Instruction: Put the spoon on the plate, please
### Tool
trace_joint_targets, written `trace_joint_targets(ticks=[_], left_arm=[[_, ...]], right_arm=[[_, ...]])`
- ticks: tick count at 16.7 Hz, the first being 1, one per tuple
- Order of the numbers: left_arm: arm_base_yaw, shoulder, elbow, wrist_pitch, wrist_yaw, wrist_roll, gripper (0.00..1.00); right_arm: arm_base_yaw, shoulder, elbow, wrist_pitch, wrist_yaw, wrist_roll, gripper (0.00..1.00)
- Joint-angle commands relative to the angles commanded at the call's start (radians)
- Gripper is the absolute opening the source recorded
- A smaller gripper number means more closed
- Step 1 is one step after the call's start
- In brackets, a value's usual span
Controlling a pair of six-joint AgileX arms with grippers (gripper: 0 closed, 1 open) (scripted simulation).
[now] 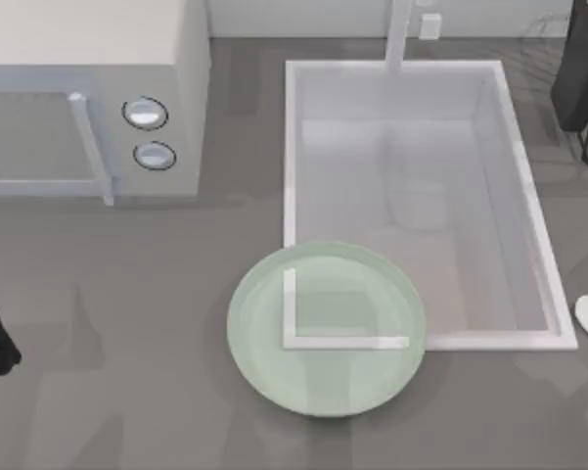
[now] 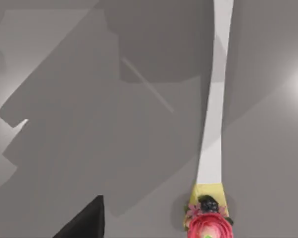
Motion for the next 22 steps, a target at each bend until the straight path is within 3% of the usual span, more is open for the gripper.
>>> trace_joint_targets(ticks=[8, 17, 22], left_arm=[[0.0, 0.0, 0.0, 0.0, 0.0, 0.0, 1.0], [0.0, 0.0, 0.0, 0.0, 0.0, 0.0, 1.0], [0.0, 0.0, 0.0, 0.0, 0.0, 0.0, 1.0]], right_arm=[[0.002, 0.028, 0.004, 0.002, 0.0, -0.012, 1.0], [0.0, 0.211, -0.202, 0.4, 0.0, -0.009, 1.0], [0.0, 0.229, -0.223, 0.431, 0.0, -0.009, 1.0]])
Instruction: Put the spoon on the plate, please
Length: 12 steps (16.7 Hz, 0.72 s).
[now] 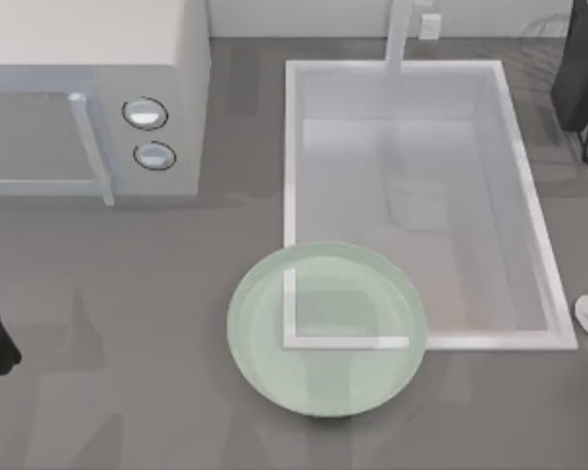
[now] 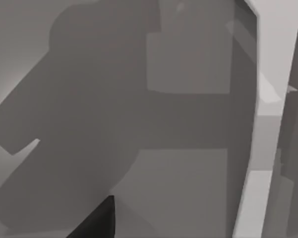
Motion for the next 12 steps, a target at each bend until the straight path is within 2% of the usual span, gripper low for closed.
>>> trace_joint_targets(ticks=[1, 12], left_arm=[[0.0, 0.0, 0.0, 0.0, 0.0, 0.0, 1.0], [0.0, 0.0, 0.0, 0.0, 0.0, 0.0, 1.0]], right_arm=[[0.0, 0.0, 0.0, 0.0, 0.0, 0.0, 1.0], [0.0, 0.0, 0.0, 0.0, 0.0, 0.0, 0.17]])
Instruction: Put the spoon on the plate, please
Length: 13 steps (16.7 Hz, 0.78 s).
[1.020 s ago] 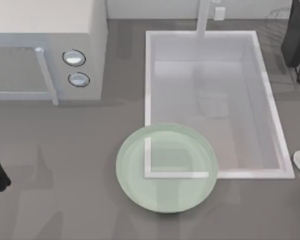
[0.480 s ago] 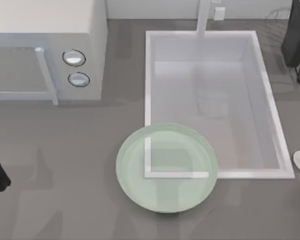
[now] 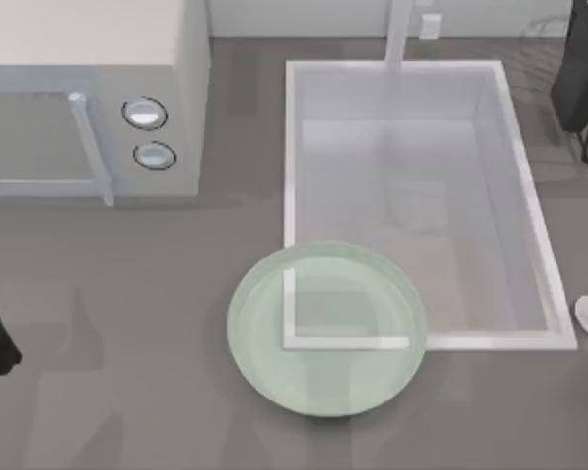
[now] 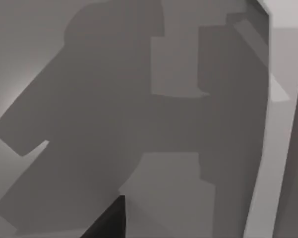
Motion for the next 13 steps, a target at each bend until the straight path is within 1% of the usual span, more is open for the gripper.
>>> trace_joint_targets(ticks=[2, 3, 10, 11, 13], left_arm=[[0.0, 0.0, 0.0, 0.0, 0.0, 0.0, 1.0], [0.0, 0.0, 0.0, 0.0, 0.0, 0.0, 1.0], [0.0, 0.0, 0.0, 0.0, 0.0, 0.0, 1.0], [0.0, 0.0, 0.0, 0.0, 0.0, 0.0, 1.0], [0.0, 0.0, 0.0, 0.0, 0.0, 0.0, 1.0]], right_arm=[[0.0, 0.0, 0.0, 0.0, 0.0, 0.0, 0.02], [0.0, 0.0, 0.0, 0.0, 0.0, 0.0, 0.0], [0.0, 0.0, 0.0, 0.0, 0.0, 0.0, 0.0], [0.002, -0.067, 0.033, -0.082, -0.02, 0.021, 0.0], [0.0, -0.072, 0.046, -0.098, -0.02, 0.021, 0.0]])
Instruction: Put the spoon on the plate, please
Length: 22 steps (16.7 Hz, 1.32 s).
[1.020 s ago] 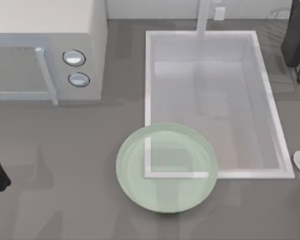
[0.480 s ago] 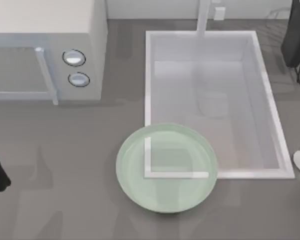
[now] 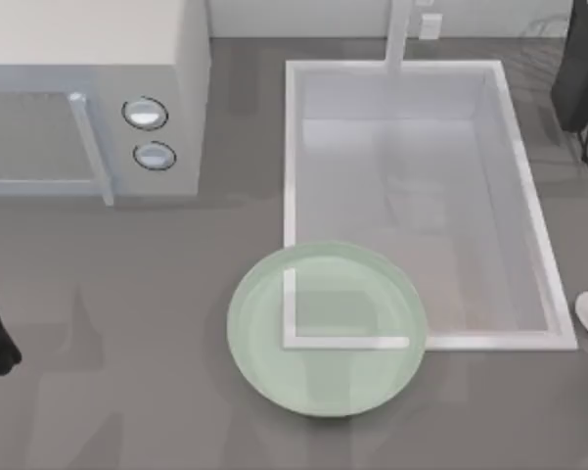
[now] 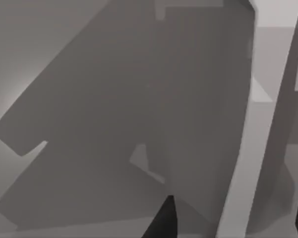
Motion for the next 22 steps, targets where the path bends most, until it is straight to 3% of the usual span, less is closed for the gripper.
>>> trace_joint_targets(ticks=[9, 16, 19, 22], left_arm=[[0.0, 0.0, 0.0, 0.0, 0.0, 0.0, 1.0], [0.0, 0.0, 0.0, 0.0, 0.0, 0.0, 1.0], [0.0, 0.0, 0.0, 0.0, 0.0, 0.0, 1.0], [0.0, 0.0, 0.0, 0.0, 0.0, 0.0, 1.0]], right_arm=[[-0.003, -0.144, 0.234, -0.396, 0.0, -0.007, 0.0], [0.013, -0.145, 0.267, -0.421, 0.0, -0.005, 0.0], [0.108, -0.048, 0.367, -0.436, -0.001, -0.01, 0.0], [0.295, 0.113, 0.541, -0.46, -0.003, -0.017, 0.0]])
